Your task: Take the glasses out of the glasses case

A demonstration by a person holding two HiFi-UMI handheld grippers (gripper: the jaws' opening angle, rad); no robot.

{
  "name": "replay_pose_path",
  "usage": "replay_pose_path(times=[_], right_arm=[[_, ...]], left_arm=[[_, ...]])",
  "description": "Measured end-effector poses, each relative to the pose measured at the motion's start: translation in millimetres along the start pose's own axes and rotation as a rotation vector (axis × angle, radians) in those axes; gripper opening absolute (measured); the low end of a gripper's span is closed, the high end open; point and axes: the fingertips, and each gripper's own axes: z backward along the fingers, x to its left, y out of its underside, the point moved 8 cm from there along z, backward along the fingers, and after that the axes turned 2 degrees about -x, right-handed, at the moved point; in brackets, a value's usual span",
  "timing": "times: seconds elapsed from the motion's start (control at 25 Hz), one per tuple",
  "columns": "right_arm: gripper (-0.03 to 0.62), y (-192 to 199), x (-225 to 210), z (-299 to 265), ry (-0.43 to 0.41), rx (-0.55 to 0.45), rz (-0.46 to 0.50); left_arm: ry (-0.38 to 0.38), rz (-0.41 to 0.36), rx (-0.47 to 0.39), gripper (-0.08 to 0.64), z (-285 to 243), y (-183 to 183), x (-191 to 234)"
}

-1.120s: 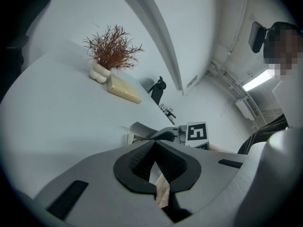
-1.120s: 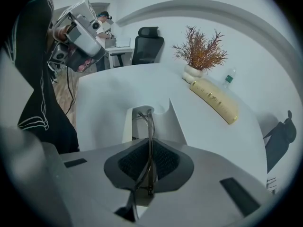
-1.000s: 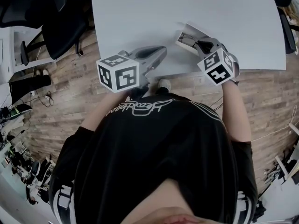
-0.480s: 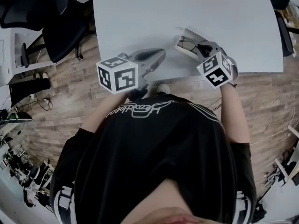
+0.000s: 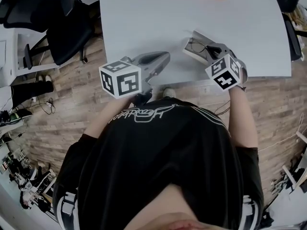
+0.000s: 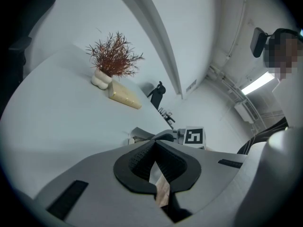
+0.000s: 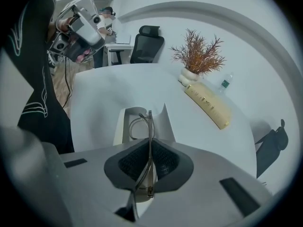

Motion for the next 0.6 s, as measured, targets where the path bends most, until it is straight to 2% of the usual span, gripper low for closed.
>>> replay_pose_path(times=[0.24,0.6], right_arm=[[0.021,-7.4,-0.3,10.4,0.035,0.004,0.019],[0.020,-24.2,9.4,44.2,0.114,-0.033,-0.005]], left_arm=[[0.002,0.005,-0.027,0.006,13.0,0.9,-1.0],[0.027,-0.010,-0.045,0.006,30.6,2.7,-9.9]])
